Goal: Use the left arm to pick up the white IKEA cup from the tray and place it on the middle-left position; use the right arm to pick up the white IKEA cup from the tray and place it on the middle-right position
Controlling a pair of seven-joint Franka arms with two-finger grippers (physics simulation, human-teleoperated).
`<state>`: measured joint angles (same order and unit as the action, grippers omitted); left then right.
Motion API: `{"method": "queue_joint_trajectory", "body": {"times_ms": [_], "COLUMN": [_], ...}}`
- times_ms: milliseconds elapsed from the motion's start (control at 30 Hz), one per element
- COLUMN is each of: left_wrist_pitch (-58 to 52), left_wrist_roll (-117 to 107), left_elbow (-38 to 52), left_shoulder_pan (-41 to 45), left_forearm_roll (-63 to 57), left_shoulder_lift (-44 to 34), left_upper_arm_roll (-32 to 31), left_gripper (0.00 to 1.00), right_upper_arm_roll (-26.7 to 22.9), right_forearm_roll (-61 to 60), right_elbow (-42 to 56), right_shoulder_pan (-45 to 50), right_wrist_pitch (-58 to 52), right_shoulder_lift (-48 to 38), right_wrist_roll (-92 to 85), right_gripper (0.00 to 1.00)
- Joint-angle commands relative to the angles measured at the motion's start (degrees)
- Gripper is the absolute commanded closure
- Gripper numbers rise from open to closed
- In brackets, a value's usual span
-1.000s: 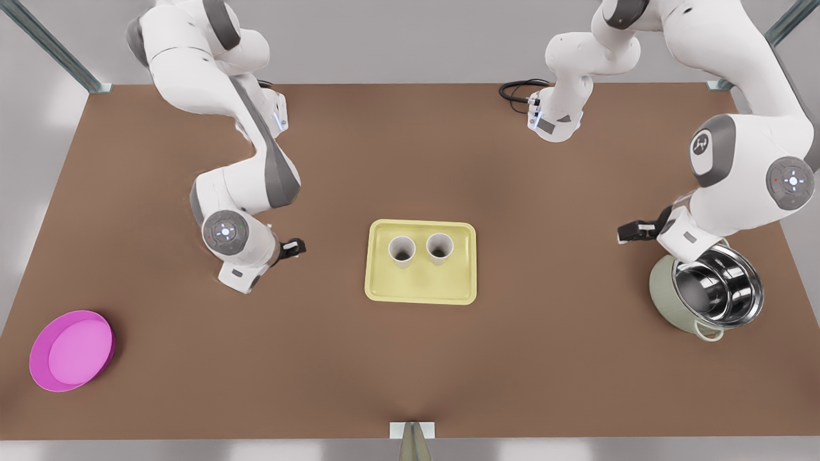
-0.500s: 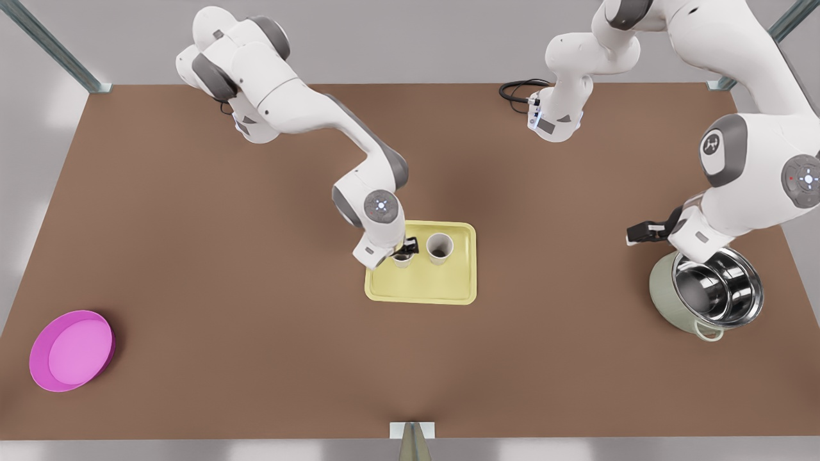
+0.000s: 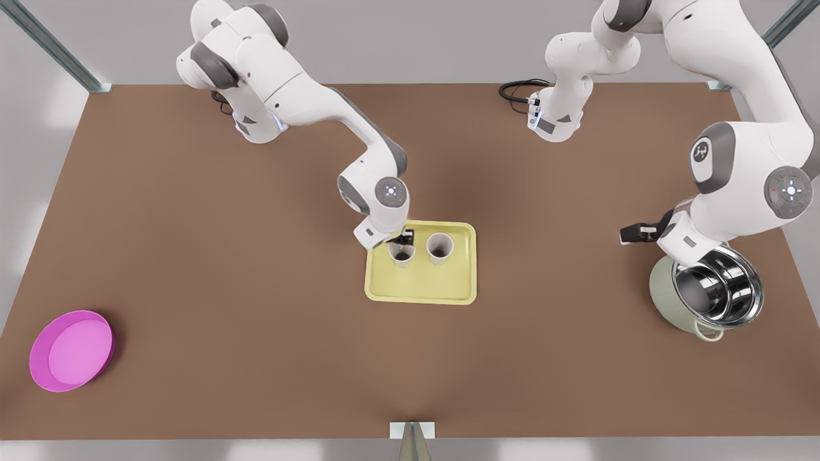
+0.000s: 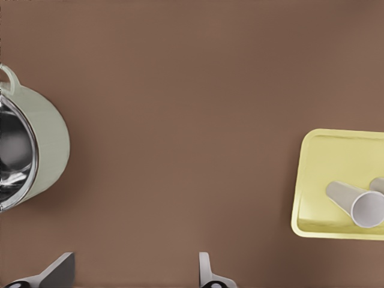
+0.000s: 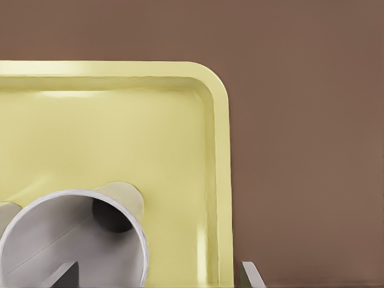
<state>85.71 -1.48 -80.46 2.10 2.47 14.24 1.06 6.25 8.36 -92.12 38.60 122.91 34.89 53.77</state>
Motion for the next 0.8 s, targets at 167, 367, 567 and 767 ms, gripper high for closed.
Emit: {"method": "queue_joint_trajectory", "body": {"times_ms": [167, 367, 567, 767], "left_wrist_pitch": [0.0, 0.3, -0.1, -0.5], "left_wrist_roll": [0.0, 0.3, 0.4, 1.7], "left_elbow": [0.0, -0.2, 0.1, 0.3], "left_shoulder_pan": [0.3, 0.2, 0.2, -0.3], "left_forearm_roll": [-0.8, -0.4, 0.0, -0.3], "left_shoulder_lift": [-1.5, -1.3, -1.4, -2.2], "left_upper_arm_roll": [-0.4, -0.2, -0.3, 0.1], "left_gripper": [0.00, 0.00, 0.00, 0.00], "right_upper_arm_roll": [0.0, 0.0, -0.3, -0.2], "right_forearm_roll": [-0.3, 0.0, -0.4, -4.0], "right_elbow": [-0.1, 0.2, 0.5, 0.5], "right_shoulder_pan": [0.1, 0.1, -2.7, -5.6], "right_wrist_pitch": [8.9, 9.7, 9.7, 8.2], "right_shoulder_lift": [2.9, 3.5, 3.3, 0.0], "right_wrist_roll": [12.4, 12.3, 11.8, 11.4], "right_gripper": [0.00, 0.49, 0.73, 0.89]}}
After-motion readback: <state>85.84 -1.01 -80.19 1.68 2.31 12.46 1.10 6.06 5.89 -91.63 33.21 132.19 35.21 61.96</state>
